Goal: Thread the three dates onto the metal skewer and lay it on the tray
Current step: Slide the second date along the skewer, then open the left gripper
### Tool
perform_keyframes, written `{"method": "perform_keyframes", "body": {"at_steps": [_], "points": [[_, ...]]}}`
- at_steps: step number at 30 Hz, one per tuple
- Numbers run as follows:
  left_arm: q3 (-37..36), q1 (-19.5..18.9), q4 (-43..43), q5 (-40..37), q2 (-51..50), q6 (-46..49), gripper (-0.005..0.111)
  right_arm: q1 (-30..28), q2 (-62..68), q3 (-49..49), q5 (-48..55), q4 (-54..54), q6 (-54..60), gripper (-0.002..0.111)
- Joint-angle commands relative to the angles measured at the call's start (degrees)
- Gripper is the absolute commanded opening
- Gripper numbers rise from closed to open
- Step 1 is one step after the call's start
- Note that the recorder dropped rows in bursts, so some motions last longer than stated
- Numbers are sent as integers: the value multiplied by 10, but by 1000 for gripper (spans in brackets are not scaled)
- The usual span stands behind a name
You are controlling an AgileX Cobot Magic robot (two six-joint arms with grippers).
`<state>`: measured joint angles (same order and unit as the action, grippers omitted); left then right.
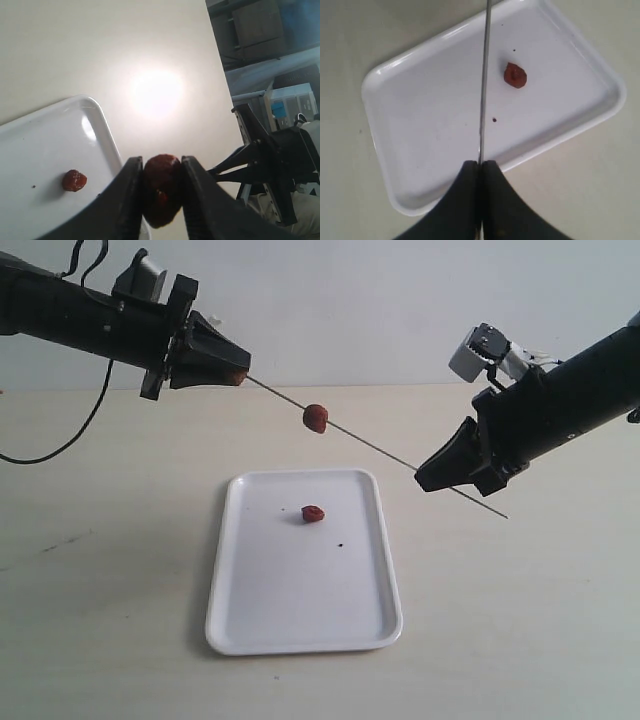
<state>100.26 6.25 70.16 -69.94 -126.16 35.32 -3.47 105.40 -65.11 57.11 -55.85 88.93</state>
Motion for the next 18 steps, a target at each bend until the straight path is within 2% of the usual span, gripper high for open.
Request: {"method": "perform_keyframes", "body": {"at_steps": [1,18], "points": [[1,-5,8,0,7,5,27,-2,0,2,16,-11,15,0],[1,-2,8,0,7,5,27,-2,0,2,24,-44,24,0]]}}
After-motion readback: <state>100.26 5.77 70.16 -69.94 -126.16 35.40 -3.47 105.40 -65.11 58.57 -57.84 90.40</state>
